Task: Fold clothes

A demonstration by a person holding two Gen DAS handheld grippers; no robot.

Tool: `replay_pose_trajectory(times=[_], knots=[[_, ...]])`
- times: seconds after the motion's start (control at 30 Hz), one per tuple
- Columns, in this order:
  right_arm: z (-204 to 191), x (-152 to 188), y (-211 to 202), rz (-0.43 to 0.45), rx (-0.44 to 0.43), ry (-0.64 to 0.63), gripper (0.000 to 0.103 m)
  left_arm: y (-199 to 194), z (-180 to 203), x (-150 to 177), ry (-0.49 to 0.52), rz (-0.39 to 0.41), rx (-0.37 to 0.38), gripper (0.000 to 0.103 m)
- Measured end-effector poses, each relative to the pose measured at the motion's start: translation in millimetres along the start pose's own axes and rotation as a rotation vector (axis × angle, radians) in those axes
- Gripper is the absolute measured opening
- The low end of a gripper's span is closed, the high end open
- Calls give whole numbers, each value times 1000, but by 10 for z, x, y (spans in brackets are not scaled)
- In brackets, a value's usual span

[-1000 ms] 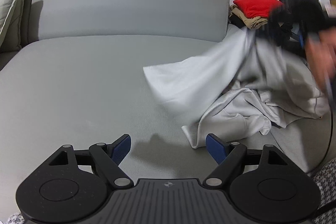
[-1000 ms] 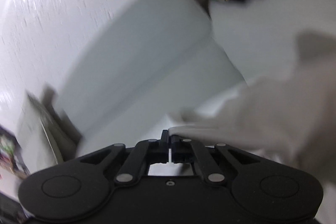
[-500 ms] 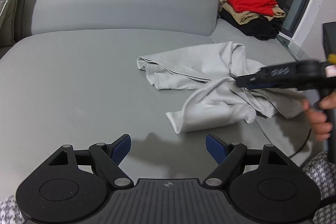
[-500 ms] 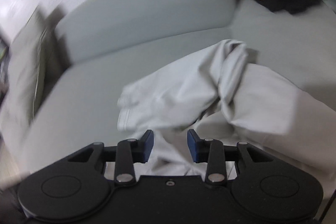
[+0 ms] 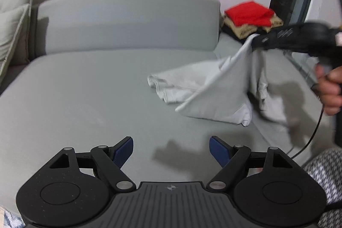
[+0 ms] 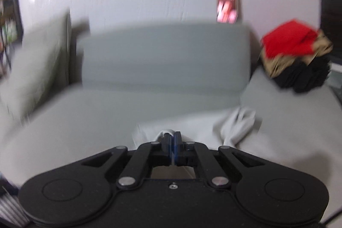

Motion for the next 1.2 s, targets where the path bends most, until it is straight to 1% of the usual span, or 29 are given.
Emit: replay_pose_trajectory(times=[0.07, 0.1, 0.13, 0.2, 0.23, 0.27, 0.3, 0.33, 0.37, 0.4, 0.43, 0.47, 0.5, 0.6, 0.67, 0.73, 0.77, 0.83, 0.9, 0.93, 0.97, 1.0, 1.07, 1.13, 1.17, 1.2], knots=[[1, -146, -248, 19, 32, 53, 2, -145, 3, -21, 9, 25, 9, 80], [24, -122, -354, -2, 54, 75, 2, -206, 4, 4, 18, 27, 14, 80], [50, -48, -435, -33, 76, 91, 2, -260, 3, 37, 26, 25, 19, 80], [84, 242, -580, -119, 79, 99, 2, -311, -4, 166, 36, -1, 33, 79], [92, 453, -630, -180, 64, 88, 4, -324, -4, 232, 40, -16, 41, 79], [67, 694, -669, -254, 18, 75, 6, -288, 11, 305, 41, -38, 52, 79], [15, 920, -717, -327, -48, 72, 8, -256, 21, 373, 39, -59, 57, 78], [-35, 1145, -769, -399, -114, 69, 12, -223, 31, 428, 37, -78, 54, 77], [-48, 1275, -828, -428, -153, 72, 15, -191, 39, 479, 34, -95, 52, 77], [-25, 1315, -891, -416, -167, 80, 19, -164, 43, 508, 29, -104, 53, 77], [-2, 1356, -954, -404, -181, 89, 28, -132, 63, 531, 21, -112, 64, 77], [21, 1397, -1017, -393, -195, 97, 33, -102, 92, 545, 9, -120, 75, 77], [77, 1390, -1065, -367, -199, 114, 43, -70, 121, 556, -3, -128, 84, 77], [437, 1241, -1063, -278, -154, 208, 47, 29, 220, 536, -33, -152, 85, 77], [674, 1153, -1018, -228, -107, 254, 51, 39, 321, 510, -22, -147, 84, 78], [898, 1078, -985, -177, -60, 297, 62, 27, 420, 507, -4, -133, 91, 78], [995, 1057, -967, -153, -43, 318, 63, 42, 442, 503, 0, -130, 93, 77], [1171, 1053, -918, -113, -28, 357, 65, 70, 487, 494, 7, -125, 99, 76], [1355, 1081, -817, -83, -11, 373, 65, 124, 512, 477, 1, -123, 100, 73], [1433, 1117, -757, -73, 6, 373, 65, 161, 513, 457, -11, -120, 98, 70], [1511, 1158, -691, -67, 27, 376, 65, 193, 516, 435, -21, -116, 100, 64], [1589, 1200, -625, -61, 48, 379, 64, 232, 522, 414, -26, -113, 99, 62], [1704, 1227, -558, -53, 46, 442, 59, 313, 555, 365, -18, -104, 89, 59], [1754, 1218, -508, -38, 23, 477, 45, 399, 604, 304, -2, -89, 81, 60], [1772, 1207, -470, -37, 18, 479, 45, 448, 627, 273, -2, -84, 83, 61], [1788, 1200, -429, -39, 17, 479, 45, 501, 651, 242, -4, -81, 86, 64]])
Point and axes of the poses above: each gripper's, at about its wrist camera, not at the fingertips, and y roughly the way its jaws point, z to its right, x to its underside, the point moved 5 cm from there along y, roughly the way its jaws point, and after that the axes turned 9 degrees about z, right-handed, at the moved point
